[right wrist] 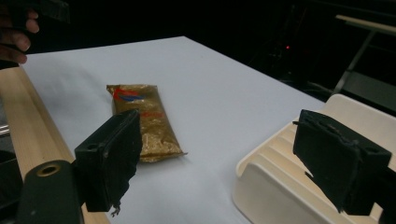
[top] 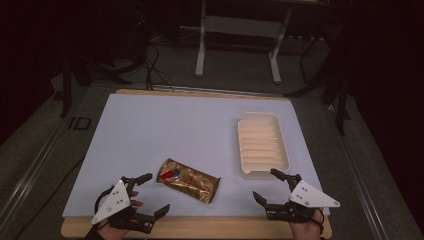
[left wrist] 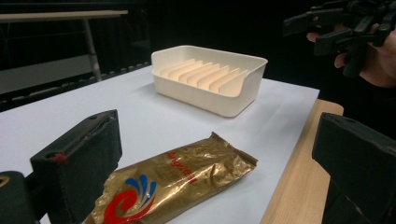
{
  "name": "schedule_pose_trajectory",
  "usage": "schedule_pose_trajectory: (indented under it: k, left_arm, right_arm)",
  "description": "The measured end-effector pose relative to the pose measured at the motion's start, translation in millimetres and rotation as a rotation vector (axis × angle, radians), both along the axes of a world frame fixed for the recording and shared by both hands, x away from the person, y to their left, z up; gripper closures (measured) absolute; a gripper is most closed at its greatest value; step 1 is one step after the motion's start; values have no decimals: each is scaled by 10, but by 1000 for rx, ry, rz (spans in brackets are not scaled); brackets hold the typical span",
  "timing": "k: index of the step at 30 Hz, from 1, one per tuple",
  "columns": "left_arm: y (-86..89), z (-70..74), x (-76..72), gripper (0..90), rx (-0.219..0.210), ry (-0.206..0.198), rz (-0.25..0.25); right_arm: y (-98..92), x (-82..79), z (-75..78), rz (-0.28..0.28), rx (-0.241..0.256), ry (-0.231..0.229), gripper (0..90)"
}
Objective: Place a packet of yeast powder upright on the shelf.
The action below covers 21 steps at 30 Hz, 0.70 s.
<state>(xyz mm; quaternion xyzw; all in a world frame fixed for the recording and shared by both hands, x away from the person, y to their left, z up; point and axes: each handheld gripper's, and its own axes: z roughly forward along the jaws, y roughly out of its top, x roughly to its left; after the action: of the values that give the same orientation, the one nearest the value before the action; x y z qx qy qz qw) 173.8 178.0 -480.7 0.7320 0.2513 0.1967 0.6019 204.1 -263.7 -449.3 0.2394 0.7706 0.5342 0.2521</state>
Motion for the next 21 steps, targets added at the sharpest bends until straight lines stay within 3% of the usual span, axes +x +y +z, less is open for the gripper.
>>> schedule_pose_trajectory:
  k: [10,15,18,21]
  left_arm:
    - [-40,37,-23,22,2,-19,-24]
    - [-52,135,-73,23,45,-71,-10]
    - [-51,168,-95,23,61,-83,-3]
    - [-69,249,-72,22,68,-55,-5]
  right_arm:
    - [20,-34,41,4,-21,26,155]
    - [49,-62,57,11,-30,16,154]
    - [44,-88,79,8,-19,2,149]
    - [33,-96,101,3,-5,-14,144]
